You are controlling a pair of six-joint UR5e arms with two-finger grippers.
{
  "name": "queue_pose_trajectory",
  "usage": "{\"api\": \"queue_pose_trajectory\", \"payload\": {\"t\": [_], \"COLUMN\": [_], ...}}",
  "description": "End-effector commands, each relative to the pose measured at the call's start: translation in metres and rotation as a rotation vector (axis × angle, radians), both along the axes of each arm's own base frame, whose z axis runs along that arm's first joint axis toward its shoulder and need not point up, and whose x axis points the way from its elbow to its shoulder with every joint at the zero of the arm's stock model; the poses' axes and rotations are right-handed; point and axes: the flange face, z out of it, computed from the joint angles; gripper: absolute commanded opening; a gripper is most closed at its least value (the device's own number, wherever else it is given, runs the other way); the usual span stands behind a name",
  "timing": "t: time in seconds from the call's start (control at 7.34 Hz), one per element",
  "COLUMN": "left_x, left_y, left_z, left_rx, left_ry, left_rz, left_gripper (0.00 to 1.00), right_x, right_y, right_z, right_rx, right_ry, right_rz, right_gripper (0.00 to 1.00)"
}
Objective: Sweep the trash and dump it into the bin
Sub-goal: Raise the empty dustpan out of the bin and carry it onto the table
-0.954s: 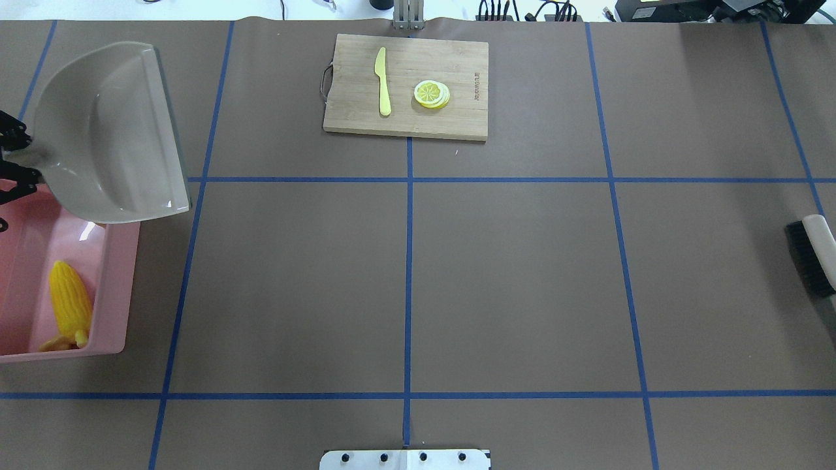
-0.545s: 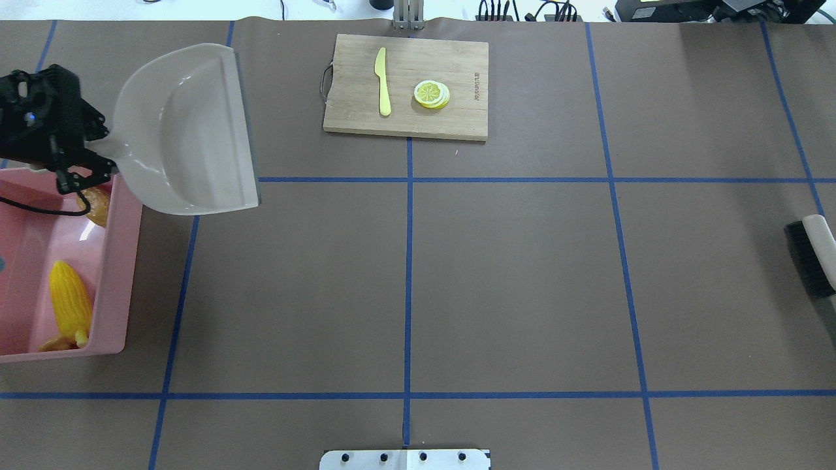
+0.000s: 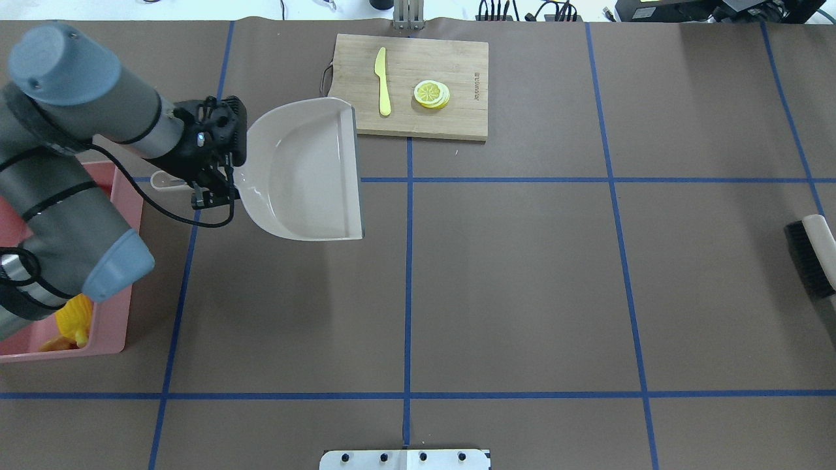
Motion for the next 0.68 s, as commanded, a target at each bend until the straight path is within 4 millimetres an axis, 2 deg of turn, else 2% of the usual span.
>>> {"api": "queue_pose_trajectory", "payload": {"t": [0.0,0.14,0.27,0.41,0.54], "left_x": [0.057,0.061,0.065,0.070,0.078], "left_y": [-0.009,-0.011,-0.018,-0.025,-0.035], "left_z": [0.005,0.001,-0.022,-0.029,-0.026], "left_rx": [-0.059,-0.071,-0.048,0.016,0.023], "left_ry": [-0.063,-0.095,-0.149,-0.188,-0.217], "left_rz": [0.050,0.067,0.093,0.164,0.167], "left_gripper": [0.00,0.00,0.00,0.00,0.00], "right_x": [0.000,-0.001,-0.002,-0.003,-0.003], "right_y": [0.004,0.003,0.004,0.000,-0.005], "right_z": [0.006,0.004,0.002,-0.003,-0.009], "right_rx": [-0.014,-0.012,-0.010,-0.002,0.011], "right_ry": [-0.005,-0.011,-0.023,-0.032,-0.034], "right_rz": [0.002,0.005,0.008,0.009,0.010], "right_gripper": [1.00,1.00,1.00,1.00,1.00]}}
